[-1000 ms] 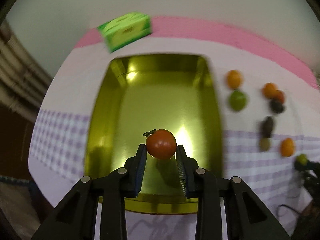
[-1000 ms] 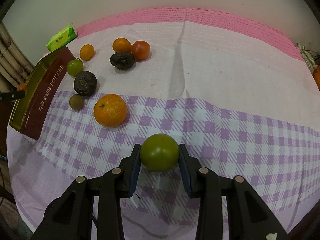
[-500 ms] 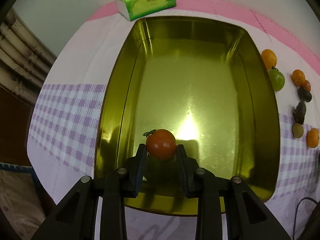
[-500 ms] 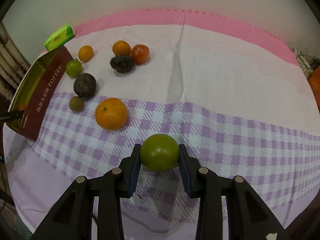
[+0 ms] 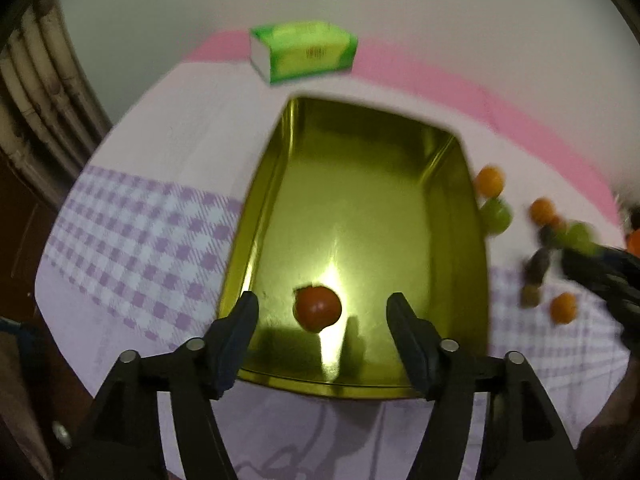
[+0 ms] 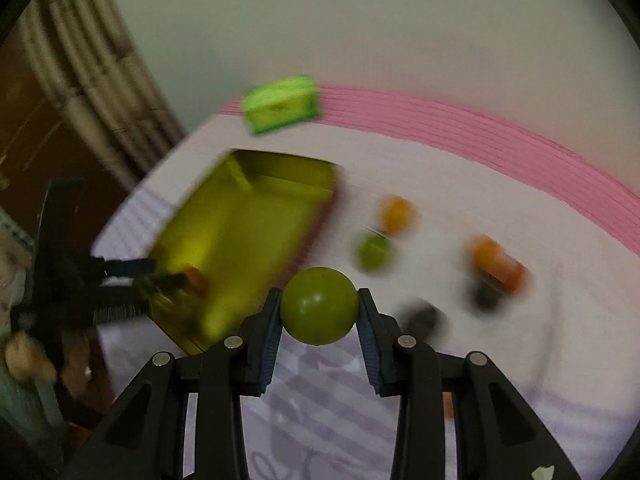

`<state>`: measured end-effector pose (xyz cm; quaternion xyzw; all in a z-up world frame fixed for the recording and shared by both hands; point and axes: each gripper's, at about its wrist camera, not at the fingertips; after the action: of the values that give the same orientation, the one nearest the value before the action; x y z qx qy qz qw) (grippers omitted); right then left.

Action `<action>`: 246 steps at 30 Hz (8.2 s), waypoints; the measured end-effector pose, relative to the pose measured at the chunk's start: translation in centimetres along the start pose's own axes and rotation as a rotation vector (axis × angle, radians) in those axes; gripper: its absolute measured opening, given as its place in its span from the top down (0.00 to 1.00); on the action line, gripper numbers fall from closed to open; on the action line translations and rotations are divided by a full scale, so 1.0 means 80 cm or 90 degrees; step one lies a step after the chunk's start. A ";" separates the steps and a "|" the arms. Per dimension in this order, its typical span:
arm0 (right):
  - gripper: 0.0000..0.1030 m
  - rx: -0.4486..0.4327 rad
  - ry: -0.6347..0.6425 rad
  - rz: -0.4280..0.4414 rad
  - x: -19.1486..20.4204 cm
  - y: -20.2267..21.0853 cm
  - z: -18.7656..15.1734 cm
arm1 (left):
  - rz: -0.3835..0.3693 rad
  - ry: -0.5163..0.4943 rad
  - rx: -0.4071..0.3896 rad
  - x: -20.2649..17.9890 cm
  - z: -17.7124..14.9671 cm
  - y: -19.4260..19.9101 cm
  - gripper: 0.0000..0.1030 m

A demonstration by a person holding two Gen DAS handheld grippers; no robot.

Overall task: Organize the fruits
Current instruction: 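Lower the green tomato into the gold tray and open the right gripper, then grasp the orange with the right gripper, then grasp the small brown kiwi with the left gripper while the right holds the orange, then lower the kiwi into the gold tray and open the left gripper, then lower the orange into the gold tray and open the right gripper, then grasp a dark brown fruit with the right gripper while the left grasps another dark fruit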

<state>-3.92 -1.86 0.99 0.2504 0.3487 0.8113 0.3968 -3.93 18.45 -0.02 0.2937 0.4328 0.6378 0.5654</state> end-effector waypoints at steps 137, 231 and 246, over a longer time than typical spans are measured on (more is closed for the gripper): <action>0.62 0.026 -0.167 -0.235 -0.171 0.025 -0.165 | 0.058 -0.056 0.021 -0.047 0.052 -0.042 0.74; 0.44 0.036 -0.141 -0.220 -0.145 -0.003 -0.048 | 0.086 0.069 -0.051 0.056 -0.016 0.025 0.30; 0.52 0.029 -0.199 -0.227 -0.185 -0.062 -0.044 | 0.041 -0.040 -0.045 -0.019 -0.017 0.029 0.30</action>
<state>4.25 -13.08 -6.94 0.3165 0.3396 0.6718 0.5772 -5.94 16.68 1.58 0.3071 0.3825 0.6611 0.5677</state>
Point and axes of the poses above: each gripper's, at about its wrist camera, not at the fingertips, and y roughly against the way its jaws point, x to its left, z to its top, and after that the axes turned 1 degree about -x, right-handed
